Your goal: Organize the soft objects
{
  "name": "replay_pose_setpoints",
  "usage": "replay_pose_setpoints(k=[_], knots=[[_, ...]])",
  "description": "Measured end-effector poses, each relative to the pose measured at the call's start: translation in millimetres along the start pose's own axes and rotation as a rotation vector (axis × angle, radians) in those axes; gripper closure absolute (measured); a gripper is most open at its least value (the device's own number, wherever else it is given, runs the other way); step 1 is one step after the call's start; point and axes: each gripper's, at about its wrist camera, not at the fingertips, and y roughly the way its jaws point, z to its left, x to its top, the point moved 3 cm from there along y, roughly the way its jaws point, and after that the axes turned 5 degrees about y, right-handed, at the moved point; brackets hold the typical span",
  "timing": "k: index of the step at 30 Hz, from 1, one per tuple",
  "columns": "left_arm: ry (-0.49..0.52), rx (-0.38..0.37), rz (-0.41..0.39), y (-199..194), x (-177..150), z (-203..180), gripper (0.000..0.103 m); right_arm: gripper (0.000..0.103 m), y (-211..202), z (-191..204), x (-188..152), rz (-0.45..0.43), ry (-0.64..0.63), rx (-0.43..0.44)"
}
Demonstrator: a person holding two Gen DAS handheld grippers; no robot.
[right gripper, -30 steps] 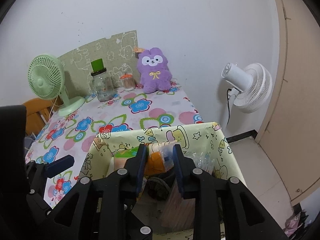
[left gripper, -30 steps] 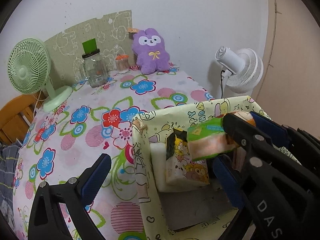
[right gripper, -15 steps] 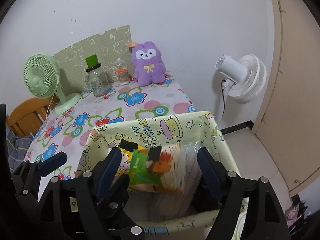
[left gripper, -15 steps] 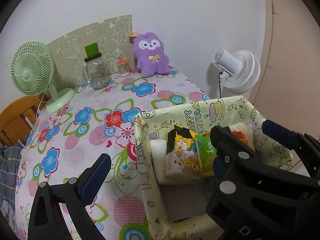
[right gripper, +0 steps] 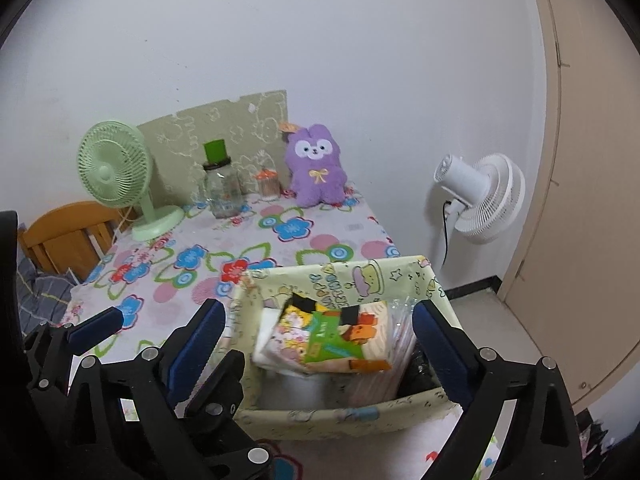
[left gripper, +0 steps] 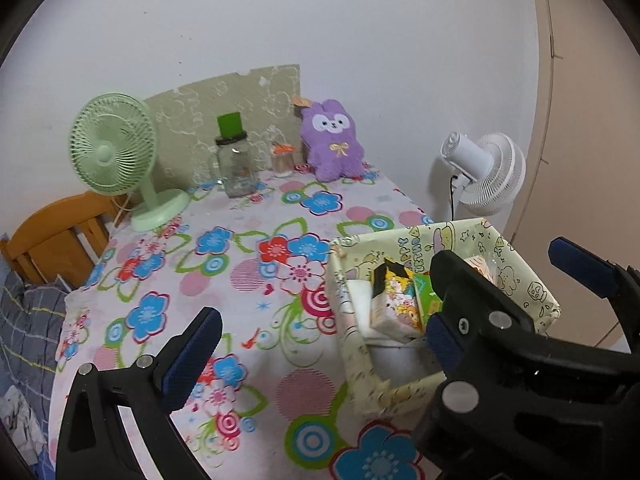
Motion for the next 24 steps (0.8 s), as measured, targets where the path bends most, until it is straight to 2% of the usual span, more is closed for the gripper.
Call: replay_pose_setpoints(k=[15,24], knots=[[-0.088,0.082,-0.081,-63,-26,62,0.000,0.004,-66,61,-11,-0.103,-0.065,0.063],[-0.149,0.118,-0.132,-102,-45,99,0.000,0.004,-96,78,-15,-0.145,-0.072,0.081]])
